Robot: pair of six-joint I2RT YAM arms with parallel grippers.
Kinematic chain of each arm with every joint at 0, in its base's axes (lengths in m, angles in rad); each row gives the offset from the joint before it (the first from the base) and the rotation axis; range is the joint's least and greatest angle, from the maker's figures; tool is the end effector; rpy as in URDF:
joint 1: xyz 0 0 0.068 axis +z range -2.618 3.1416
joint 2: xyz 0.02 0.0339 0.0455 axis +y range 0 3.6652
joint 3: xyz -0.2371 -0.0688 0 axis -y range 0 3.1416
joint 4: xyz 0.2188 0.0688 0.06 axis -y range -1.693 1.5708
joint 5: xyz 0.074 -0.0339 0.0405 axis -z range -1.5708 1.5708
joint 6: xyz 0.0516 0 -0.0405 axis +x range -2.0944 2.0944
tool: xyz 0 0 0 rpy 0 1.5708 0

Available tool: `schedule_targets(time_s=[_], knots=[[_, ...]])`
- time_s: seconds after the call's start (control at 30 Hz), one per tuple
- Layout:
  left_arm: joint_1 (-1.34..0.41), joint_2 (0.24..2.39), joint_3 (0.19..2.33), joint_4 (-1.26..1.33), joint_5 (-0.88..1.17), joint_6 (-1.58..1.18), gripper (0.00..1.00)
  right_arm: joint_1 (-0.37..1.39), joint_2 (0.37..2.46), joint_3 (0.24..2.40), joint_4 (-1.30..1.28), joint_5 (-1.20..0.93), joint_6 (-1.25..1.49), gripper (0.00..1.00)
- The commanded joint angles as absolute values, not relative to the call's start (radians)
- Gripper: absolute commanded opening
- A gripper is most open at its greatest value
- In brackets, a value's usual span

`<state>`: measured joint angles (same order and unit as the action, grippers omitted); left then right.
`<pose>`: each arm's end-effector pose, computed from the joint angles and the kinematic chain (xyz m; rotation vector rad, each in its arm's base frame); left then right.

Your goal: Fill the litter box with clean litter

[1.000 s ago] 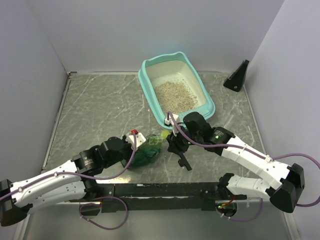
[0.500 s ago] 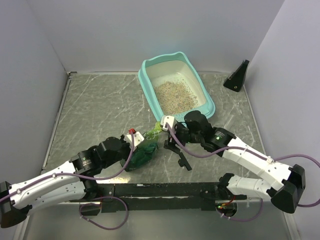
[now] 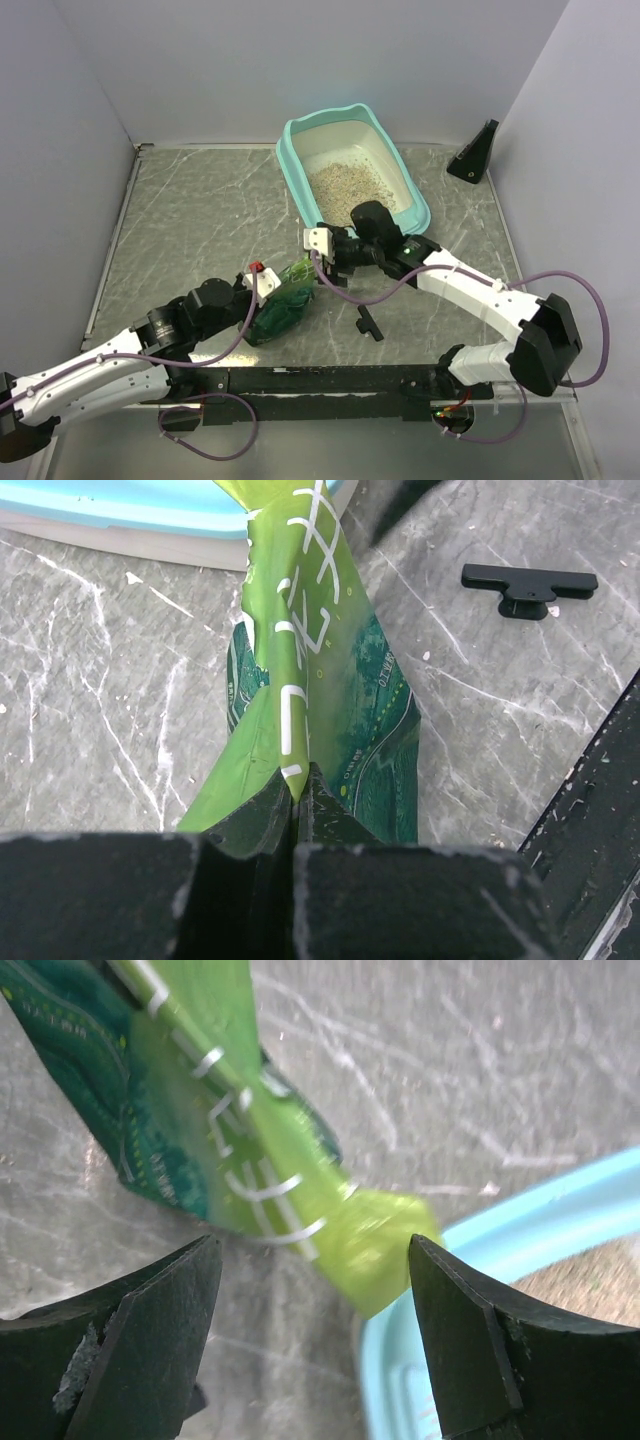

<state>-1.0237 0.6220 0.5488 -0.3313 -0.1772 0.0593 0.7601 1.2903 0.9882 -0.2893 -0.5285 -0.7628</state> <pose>0.0934 -0.1359 0.2464 0.9273 1.7683 -0.4529 0.1847 0.2115 0.2674 -1.6698 1.3124 0.5673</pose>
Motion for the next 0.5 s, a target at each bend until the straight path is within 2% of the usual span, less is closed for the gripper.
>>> schedule_targets(time_s=[0.0, 0.27, 0.47], knots=[[-1.02, 0.566, 0.568, -0.245, -0.14, 0.054, 0.01, 0.726, 1.327, 1.086, -0.298, -0.702, -0.88, 0.82], [-1.02, 0.565, 0.566, -0.245, -0.121, 0.051, 0.01, 0.712, 1.387, 1.163, -0.425, -0.877, -0.94, 0.81], [-1.019, 0.555, 0.565, -0.244, -0.115, 0.048, 0.01, 0.712, 1.405, 1.137, -0.436, -0.896, -0.948, 0.81]])
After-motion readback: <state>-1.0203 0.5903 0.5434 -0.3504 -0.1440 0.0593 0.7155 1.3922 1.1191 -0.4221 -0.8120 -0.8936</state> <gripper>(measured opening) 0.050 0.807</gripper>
